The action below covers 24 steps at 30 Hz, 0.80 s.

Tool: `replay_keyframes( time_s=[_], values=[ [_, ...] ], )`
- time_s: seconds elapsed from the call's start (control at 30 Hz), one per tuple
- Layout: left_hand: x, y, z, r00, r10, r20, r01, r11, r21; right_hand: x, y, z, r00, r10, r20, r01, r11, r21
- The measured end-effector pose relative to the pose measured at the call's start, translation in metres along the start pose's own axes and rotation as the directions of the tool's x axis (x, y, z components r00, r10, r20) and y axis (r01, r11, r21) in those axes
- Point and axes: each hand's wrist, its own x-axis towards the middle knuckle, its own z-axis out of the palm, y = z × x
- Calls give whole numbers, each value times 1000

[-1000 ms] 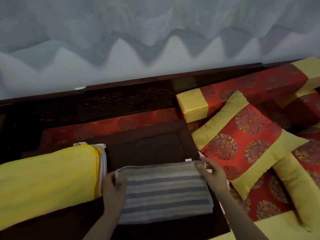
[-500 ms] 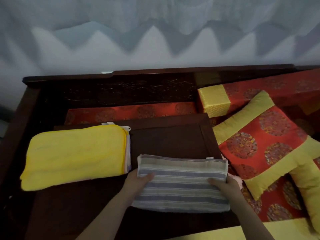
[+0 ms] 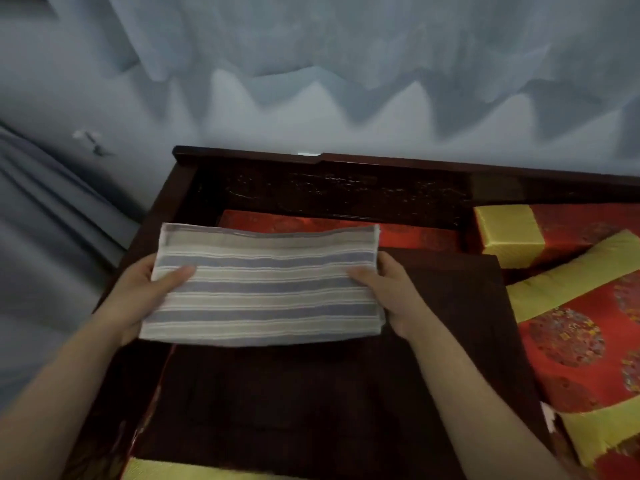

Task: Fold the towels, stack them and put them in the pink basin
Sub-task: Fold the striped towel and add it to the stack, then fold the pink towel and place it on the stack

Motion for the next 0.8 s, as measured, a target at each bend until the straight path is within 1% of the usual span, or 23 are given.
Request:
replay_keyframes(
  time_s=[0.07, 0.13, 0.2, 0.27, 0.33, 0.4, 0.43, 0.47, 0.5, 0.53, 0.57, 0.6, 0.67, 0.73, 0.8],
  values=[
    [28, -19, -16, 999, -41, -18, 41, 999, 17, 24, 16, 34, 1000, 7, -13, -7, 999, -37],
    [51, -45, -24, 994, -94, -56, 97, 994, 56, 42, 36, 58, 998, 1, -56, -8, 993, -120],
    [65, -63, -16, 986, -121, -116, 137, 981, 138, 50, 52, 61, 991, -8, -133, -18, 981, -193],
    [70, -73, -10, 979, -115, -169, 154, 960, 235, 53, 64, 62, 985, -12, -175, -28, 975, -222],
    [72, -74, -4, 977, -83, -194, 147, 928, 343, 54, 69, 57, 985, -22, -172, -22, 969, -245],
    [66, -69, -3, 969, -20, -245, 132, 882, 452, 53, 69, 47, 988, -24, -155, -18, 965, -262],
    [61, -63, 2, 959, 62, -278, 90, 861, 501, 49, 69, 34, 988, -13, -156, -24, 972, -234],
    [54, -58, 2, 931, 173, -321, 32, 839, 544, 44, 69, 23, 988, 0, -153, -31, 980, -197],
    [46, -52, 4, 891, 293, -346, -44, 815, 578, 37, 71, 8, 986, 2, -165, -31, 985, -169],
    [34, -45, 13, 857, 388, -340, -128, 799, 588, 27, 74, -13, 981, -6, -193, -25, 987, -160],
    [21, -38, 29, 847, 436, -304, -208, 799, 565, 15, 78, -41, 969, -25, -246, -14, 988, -155],
    [6, -33, 45, 860, 443, -255, -266, 814, 516, 3, 84, -67, 952, -41, -302, -8, 987, -160],
    [-26, -27, 91, 897, 432, -96, -365, 844, 394, -24, 103, -129, 895, -52, -443, -23, 987, -161],
    [-53, -33, 143, 915, 396, 82, -400, 861, 313, -50, 127, -193, 804, -30, -594, -75, 986, -152],
    [-71, -46, 197, 908, 337, 249, -399, 875, 272, -73, 156, -252, 699, 15, -715, -153, 980, -129]
  ],
)
